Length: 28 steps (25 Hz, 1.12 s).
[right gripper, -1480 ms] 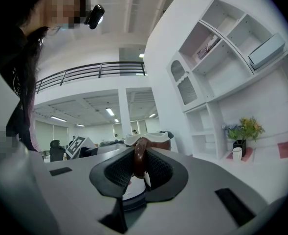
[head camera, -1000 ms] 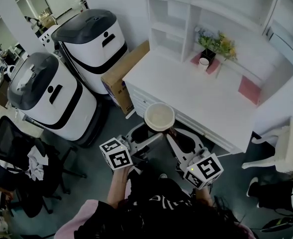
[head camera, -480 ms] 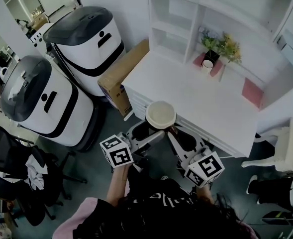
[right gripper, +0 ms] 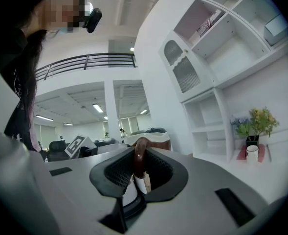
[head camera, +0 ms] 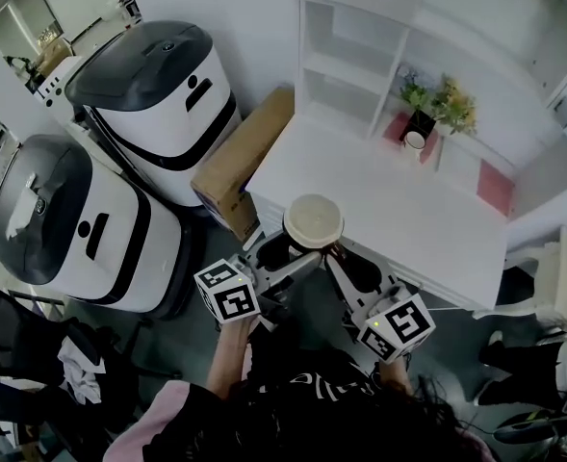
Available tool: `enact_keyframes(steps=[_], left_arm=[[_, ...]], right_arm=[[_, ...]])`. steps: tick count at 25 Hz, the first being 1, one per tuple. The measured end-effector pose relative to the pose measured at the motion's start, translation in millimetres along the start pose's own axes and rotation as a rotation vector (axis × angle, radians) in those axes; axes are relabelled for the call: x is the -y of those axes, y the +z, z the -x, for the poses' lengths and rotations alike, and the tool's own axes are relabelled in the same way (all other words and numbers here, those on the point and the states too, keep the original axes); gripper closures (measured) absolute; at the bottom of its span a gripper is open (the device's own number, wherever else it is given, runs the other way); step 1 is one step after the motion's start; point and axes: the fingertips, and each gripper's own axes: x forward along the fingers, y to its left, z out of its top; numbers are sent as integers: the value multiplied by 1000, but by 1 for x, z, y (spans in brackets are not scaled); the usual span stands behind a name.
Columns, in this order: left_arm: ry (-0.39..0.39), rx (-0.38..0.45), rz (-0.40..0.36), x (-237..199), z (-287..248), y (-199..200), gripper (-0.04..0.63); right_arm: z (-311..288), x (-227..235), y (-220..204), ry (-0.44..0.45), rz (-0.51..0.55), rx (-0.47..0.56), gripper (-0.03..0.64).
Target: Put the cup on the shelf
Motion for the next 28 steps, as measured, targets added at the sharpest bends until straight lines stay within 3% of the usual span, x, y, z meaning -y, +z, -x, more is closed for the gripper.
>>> enact_keyframes(steps=[8,17,28], left_arm=[[-41,-50,0,-51,18,44,229],[-82,-88,21,-88,30,55,227],[-44,-97,58,-109,16,67,227]], right_arm=[[-69,-7,-2,-59,-17,10,534],[-108,-10,-16,-99,-30,-17,534],[-129,11,-15,-106,-59,-26,534]])
